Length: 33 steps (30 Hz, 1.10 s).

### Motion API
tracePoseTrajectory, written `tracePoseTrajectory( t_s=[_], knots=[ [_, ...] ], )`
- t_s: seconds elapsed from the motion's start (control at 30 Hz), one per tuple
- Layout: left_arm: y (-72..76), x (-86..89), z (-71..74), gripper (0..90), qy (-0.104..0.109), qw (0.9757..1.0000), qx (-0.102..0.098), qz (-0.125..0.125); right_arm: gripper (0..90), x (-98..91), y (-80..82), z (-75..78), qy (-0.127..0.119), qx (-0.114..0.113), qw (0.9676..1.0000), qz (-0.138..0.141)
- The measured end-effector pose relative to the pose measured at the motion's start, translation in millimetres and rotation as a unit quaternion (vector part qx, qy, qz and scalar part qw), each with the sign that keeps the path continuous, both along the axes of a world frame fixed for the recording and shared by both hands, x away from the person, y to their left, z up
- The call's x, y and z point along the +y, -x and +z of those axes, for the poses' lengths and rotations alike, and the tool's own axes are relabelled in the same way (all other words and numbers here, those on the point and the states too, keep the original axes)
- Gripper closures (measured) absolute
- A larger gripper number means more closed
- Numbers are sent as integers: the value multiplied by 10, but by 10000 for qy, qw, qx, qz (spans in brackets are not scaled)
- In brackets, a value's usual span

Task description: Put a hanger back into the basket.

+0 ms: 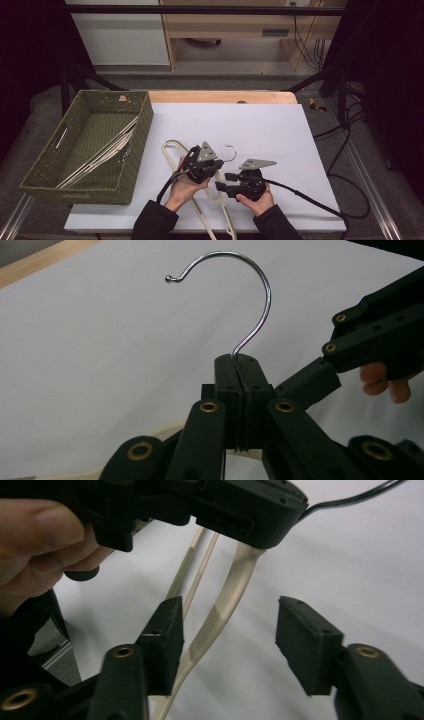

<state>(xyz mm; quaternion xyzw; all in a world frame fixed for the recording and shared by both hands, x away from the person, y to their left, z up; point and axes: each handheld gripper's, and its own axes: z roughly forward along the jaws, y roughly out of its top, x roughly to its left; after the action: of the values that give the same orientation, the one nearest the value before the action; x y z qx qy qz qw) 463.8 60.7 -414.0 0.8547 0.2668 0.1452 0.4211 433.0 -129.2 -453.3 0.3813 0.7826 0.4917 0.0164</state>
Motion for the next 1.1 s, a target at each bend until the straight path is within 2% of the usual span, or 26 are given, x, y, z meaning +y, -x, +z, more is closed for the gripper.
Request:
tracePoseTrajectory(
  t_s=[0.1, 0.23, 0.43, 0.53, 0.67, 0.73, 0.83, 1.0, 1.1],
  knots=[
    [2, -4, -3, 889, 26, 10000, 22, 11, 561, 14, -21, -30, -20, 120, 9999, 24],
    [15, -26, -16, 888, 0, 10000, 19, 36, 698, 25, -40, -42, -176, 346, 9992, 137],
    [23, 3, 8, 866, 67, 9999, 77, -14, 744, 21, -51, -39, -262, 555, 9981, 102],
    [36, 81, 73, 737, 207, 9997, 146, -9, 759, 19, -55, -28, -355, 643, 9973, 86],
    [72, 286, 217, 547, 246, 9997, -36, 48, 772, 17, -45, -8, -416, 713, 9966, 20],
    [112, 421, 282, 453, 300, 9995, -118, 57, 780, 5, -46, 9, -433, 668, 9968, 19],
    [185, 623, 339, 314, 442, 9988, -145, 128, 796, -14, -46, 48, -502, 648, 9966, 3],
    [305, 877, 370, 189, 540, 9982, -205, 189, 820, -46, -52, 100, -531, 676, 9963, -51],
    [363, 981, 351, 154, 651, 9974, -221, 205, 834, -68, -53, 136, -550, 673, 9962, -38]
  ],
)
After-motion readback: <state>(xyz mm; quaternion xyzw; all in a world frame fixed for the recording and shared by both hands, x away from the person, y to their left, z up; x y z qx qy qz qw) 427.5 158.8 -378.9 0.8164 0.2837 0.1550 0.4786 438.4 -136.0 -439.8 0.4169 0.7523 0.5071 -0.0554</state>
